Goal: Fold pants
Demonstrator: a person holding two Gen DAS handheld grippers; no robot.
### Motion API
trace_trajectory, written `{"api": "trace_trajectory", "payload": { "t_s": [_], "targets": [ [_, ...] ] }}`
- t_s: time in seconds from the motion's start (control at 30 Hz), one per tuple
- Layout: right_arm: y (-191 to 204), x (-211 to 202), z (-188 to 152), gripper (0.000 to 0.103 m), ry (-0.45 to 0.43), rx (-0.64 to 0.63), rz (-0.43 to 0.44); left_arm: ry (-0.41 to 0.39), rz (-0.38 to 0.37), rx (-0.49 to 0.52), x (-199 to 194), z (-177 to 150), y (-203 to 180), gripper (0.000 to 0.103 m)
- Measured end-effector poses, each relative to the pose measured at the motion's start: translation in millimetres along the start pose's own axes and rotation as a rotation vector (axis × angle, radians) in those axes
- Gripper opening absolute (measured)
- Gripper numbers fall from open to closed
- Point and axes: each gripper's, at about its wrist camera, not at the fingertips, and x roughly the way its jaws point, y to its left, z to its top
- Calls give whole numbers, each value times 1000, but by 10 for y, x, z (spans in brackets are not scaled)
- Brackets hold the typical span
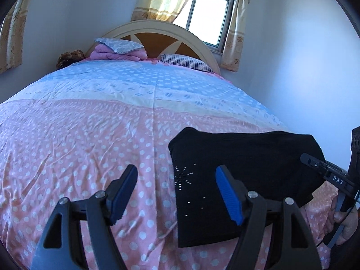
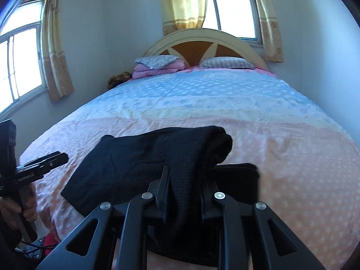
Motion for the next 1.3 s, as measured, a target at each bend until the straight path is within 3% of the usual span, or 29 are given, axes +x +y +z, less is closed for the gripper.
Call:
{"api": "trace_trajectory", "payload": {
  "t_s": [0.1, 0.2, 0.43, 0.57, 0.63, 0.67, 0.8, 0.87, 0.93, 1.03, 1.13, 1.23, 1.3],
  "targets": [
    [-254, 84, -52, 21, 59, 45, -50, 5, -4, 23, 66, 7, -58, 75],
    [-463, 327, -176, 23, 177, 109, 4, 22, 8, 48, 148, -31, -127, 75],
    [-601, 251, -115, 43, 129, 177, 43, 42, 77, 76, 197, -46, -162, 75],
    [-670, -42, 17, 44, 18, 227, 8, -27, 99, 125, 41, 66, -282, 75],
    [-627, -164, 81, 44, -20, 191, 68, -39, 89, 151, 44, 76, -378, 75],
    [-541, -185, 105, 44, -4, 141, 143, -40, 79, 168, 64, 61, -438, 75],
    [-250, -91, 63, 44, 87, -12, 248, 36, 98, 209, 283, -105, -583, 75],
    [-202, 49, -43, 44, 179, -31, 293, 113, 129, 187, 420, -213, -525, 75],
    [-176, 293, -211, 44, 355, -51, 290, 156, 138, 148, 483, -313, -410, 76],
    [-189, 284, -244, 44, 372, -57, 318, 176, 119, 95, 481, -332, -269, 86],
    [-301, 140, -195, 44, 369, -18, 360, 176, 129, 97, 454, -274, -236, 86],
    [-408, -2, -134, 44, 349, -10, 335, 171, 145, 114, 450, -272, -247, 86],
    [-437, 29, -177, 44, 388, -20, 297, 182, 156, 126, 485, -288, -275, 86]
  ]
}}
